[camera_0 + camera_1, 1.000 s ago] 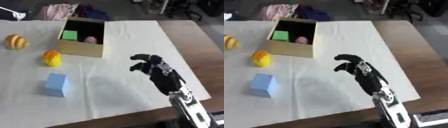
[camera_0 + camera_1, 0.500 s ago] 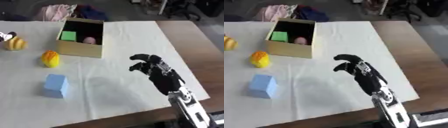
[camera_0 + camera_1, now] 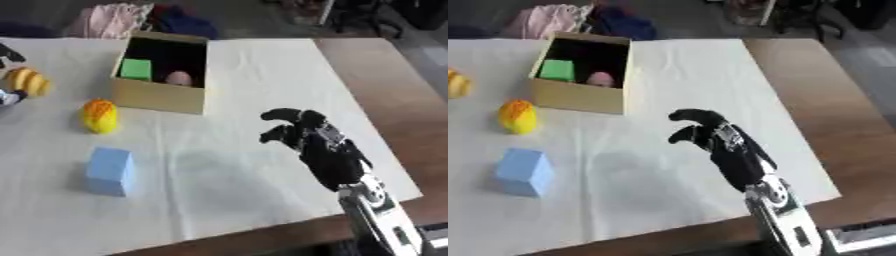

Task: Pick up objects on the table and place them in the box.

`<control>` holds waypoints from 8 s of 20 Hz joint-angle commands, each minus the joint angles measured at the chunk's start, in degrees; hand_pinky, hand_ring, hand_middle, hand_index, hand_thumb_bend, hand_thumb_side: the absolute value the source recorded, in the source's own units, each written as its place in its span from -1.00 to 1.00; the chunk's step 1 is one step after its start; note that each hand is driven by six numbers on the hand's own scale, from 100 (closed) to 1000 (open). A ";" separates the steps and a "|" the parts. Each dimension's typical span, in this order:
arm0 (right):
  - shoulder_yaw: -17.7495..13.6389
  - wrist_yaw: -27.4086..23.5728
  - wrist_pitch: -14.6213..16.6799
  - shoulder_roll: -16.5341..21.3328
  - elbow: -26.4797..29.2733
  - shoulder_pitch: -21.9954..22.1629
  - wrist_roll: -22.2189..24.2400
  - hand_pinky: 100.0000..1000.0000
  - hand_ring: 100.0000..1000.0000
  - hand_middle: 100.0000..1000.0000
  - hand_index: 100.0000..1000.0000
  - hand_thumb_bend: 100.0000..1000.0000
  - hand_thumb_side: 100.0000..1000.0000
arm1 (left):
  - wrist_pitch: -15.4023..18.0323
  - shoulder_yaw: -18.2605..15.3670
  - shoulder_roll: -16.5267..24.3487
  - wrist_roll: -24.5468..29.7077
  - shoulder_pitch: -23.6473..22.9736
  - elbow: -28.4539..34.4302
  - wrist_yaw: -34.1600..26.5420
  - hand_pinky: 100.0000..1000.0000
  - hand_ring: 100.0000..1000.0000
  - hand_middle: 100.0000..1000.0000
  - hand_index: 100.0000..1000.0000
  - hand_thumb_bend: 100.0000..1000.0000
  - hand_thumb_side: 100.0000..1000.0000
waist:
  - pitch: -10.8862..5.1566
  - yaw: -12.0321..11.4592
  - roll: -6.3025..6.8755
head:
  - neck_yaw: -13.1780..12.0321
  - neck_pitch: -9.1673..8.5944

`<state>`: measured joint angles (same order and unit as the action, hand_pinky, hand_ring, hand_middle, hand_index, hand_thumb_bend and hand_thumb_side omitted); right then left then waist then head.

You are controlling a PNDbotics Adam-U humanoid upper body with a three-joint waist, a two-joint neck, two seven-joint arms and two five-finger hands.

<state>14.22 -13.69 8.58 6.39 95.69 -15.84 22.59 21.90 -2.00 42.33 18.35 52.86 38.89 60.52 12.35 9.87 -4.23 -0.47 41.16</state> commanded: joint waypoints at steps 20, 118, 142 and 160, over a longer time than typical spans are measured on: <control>-0.26 -0.13 0.07 0.86 0.78 -0.91 0.03 0.61 0.27 0.57 0.61 -1.00 0.92 | -3.60 -0.30 1.96 -13.46 -1.68 -0.48 7.54 0.23 -0.06 0.00 0.38 -0.38 -0.61 | 0.56 -0.15 -0.61 | -0.96 -0.74; -0.13 0.14 -0.07 1.09 0.19 0.13 1.49 0.63 0.27 0.57 0.62 -1.00 0.90 | 11.19 18.09 2.94 15.25 -11.21 29.16 -19.33 0.45 0.28 0.38 0.66 -0.41 -0.41 | -2.40 -1.52 1.10 | -6.37 -0.10; -0.10 0.50 -0.22 0.95 0.13 0.21 1.63 0.63 0.27 0.57 0.62 -1.00 0.90 | 7.60 18.68 -3.09 -3.73 -9.62 26.80 -15.33 -0.11 -0.51 -0.55 -0.24 -0.98 -0.73 | -2.52 -1.54 0.76 | -6.63 -0.10; 0.07 0.82 -0.35 0.96 0.00 0.55 1.89 0.64 0.26 0.57 0.62 -1.00 0.91 | 2.80 11.07 5.97 2.48 -2.02 36.52 -32.14 -0.04 -0.45 -0.47 -0.18 -0.99 -0.82 | -2.96 -1.53 0.97 | -6.31 0.46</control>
<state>14.51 -13.11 8.23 6.82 95.09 -14.95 24.40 25.21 10.19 47.73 21.01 49.49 76.37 28.04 11.19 8.25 -3.86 -6.77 41.33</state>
